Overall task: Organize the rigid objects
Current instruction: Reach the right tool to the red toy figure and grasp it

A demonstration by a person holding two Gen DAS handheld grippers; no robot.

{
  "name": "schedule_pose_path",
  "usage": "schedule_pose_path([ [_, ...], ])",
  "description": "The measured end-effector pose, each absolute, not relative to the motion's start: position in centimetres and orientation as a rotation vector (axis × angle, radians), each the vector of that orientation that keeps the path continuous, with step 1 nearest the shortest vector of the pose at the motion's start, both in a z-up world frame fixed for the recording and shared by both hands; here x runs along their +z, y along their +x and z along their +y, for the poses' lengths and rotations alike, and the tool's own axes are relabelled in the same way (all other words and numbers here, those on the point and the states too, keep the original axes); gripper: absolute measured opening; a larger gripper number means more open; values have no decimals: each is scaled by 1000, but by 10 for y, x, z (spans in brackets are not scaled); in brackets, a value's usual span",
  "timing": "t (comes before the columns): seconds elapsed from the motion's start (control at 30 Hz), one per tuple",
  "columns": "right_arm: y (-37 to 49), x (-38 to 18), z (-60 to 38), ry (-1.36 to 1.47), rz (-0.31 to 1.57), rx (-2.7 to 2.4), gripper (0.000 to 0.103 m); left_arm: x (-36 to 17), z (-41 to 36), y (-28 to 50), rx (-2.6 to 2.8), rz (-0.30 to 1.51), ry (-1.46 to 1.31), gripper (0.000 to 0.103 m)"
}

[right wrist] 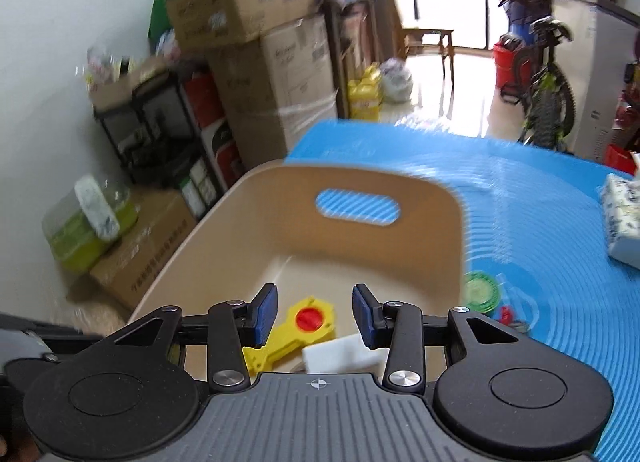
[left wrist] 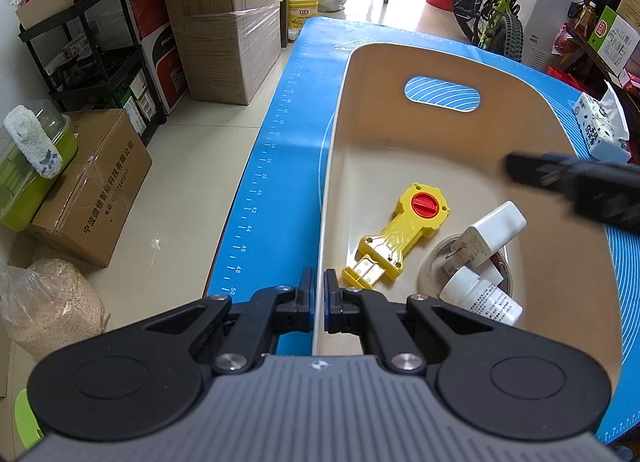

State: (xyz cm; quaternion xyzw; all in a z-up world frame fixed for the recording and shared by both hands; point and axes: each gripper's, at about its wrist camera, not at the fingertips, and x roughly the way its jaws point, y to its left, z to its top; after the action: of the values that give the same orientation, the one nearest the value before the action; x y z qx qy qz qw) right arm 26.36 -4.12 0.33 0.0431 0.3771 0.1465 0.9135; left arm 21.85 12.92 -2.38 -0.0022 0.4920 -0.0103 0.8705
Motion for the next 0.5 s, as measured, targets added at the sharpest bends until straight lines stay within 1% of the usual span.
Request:
schedule_pose_path([
  [0.27, 253, 28, -104, 129, 691, 196, 49, -25, 128, 219, -20, 1028, -2, 5],
  [0.5, 251, 10, -148, 117, 746, 109, 49, -25, 129, 218, -18, 1028, -1, 5],
])
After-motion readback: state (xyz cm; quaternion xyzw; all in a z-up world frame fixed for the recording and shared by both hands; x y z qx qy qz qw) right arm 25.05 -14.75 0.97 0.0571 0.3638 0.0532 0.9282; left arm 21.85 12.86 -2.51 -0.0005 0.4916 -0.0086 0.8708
